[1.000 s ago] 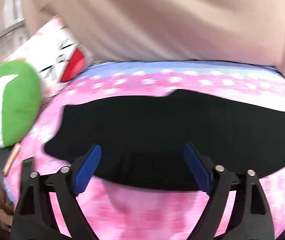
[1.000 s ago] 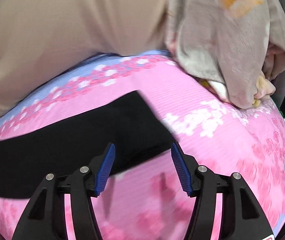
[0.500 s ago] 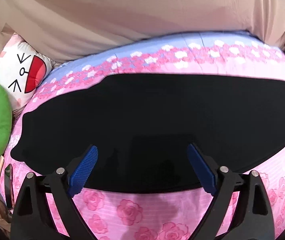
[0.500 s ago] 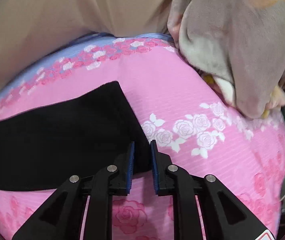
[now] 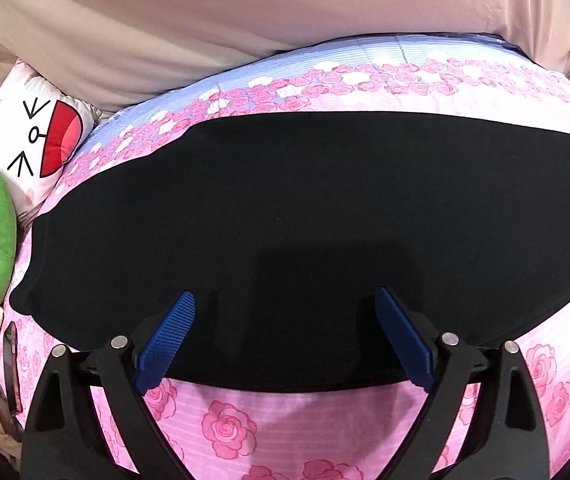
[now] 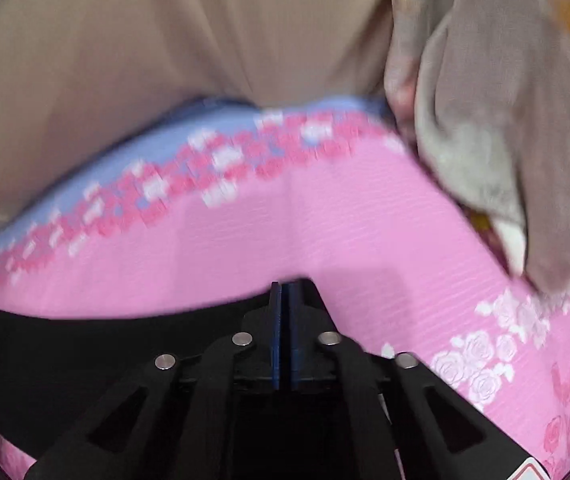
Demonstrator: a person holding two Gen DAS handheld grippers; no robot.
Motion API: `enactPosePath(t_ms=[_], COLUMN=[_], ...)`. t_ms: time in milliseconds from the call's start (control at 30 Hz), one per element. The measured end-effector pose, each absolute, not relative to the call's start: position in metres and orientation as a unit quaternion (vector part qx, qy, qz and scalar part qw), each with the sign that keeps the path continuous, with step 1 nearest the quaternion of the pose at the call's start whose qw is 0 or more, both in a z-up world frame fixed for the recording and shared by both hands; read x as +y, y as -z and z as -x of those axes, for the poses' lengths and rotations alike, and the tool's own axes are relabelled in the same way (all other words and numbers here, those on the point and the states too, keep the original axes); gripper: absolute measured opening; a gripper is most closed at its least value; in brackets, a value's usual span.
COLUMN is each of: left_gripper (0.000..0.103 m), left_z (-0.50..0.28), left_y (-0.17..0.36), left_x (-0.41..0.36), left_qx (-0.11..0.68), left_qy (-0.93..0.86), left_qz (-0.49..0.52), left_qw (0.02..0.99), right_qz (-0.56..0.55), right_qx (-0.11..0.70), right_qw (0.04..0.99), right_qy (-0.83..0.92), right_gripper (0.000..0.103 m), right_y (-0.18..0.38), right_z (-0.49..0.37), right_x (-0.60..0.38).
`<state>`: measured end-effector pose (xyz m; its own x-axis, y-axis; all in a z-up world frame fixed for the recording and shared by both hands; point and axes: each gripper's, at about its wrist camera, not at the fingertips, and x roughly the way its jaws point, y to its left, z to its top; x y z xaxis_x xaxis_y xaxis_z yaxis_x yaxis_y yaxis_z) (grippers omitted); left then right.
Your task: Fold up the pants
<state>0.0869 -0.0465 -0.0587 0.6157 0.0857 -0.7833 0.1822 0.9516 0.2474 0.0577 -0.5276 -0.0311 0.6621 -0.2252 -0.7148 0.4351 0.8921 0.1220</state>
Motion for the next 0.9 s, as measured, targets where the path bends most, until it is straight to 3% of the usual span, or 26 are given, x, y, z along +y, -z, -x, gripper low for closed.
enactPosePath(t_ms=[100, 167, 200, 333, 533, 633, 700, 767, 900], left_gripper=[0.092, 0.092, 0.093, 0.093, 0.094, 0.094, 0.095, 0.095, 0.096], left_z=[-0.089, -0.09, -0.09, -0.083, -0.075, -0.071, -0.069, -0.068, -0.066], left_y=[0.061, 0.062, 0.061, 0.056, 0.065, 0.064, 0.063, 0.063, 0.061], left_x=[-0.048, -0.048, -0.047, -0.041, -0.036, -0.038, -0.038, -0.035, -0.029], left_qx=[0.435, 0.435, 0.434, 0.423, 0.411, 0.401, 0.397, 0.397, 0.389], left_qy=[0.023, 0.022, 0.022, 0.012, -0.003, -0.017, -0.017, -0.019, -0.025], left_qz=[-0.155, -0.154, -0.154, -0.15, -0.127, -0.127, -0.121, -0.113, -0.097], left_qw=[0.887, 0.887, 0.887, 0.894, 0.903, 0.907, 0.909, 0.911, 0.916], right_qz=[-0.095, -0.117, -0.126, -0.13, -0.176, -0.202, -0.212, -0.232, -0.247], right_qx=[0.419, 0.405, 0.398, 0.348, 0.369, 0.379, 0.378, 0.373, 0.379], right_qw=[0.879, 0.882, 0.881, 0.896, 0.872, 0.867, 0.869, 0.87, 0.866], right_qy=[0.207, 0.211, 0.222, 0.244, 0.268, 0.253, 0.24, 0.224, 0.214], right_gripper=[0.011, 0.022, 0.022, 0.031, 0.037, 0.052, 0.056, 0.069, 0.071], right_y=[0.054, 0.049, 0.042, 0.014, 0.051, 0.066, 0.067, 0.065, 0.073], right_z=[-0.078, -0.072, -0.064, -0.003, 0.071, 0.072, 0.065, 0.059, 0.036], right_x=[-0.53, -0.538, -0.539, -0.523, -0.521, -0.521, -0.519, -0.522, -0.527])
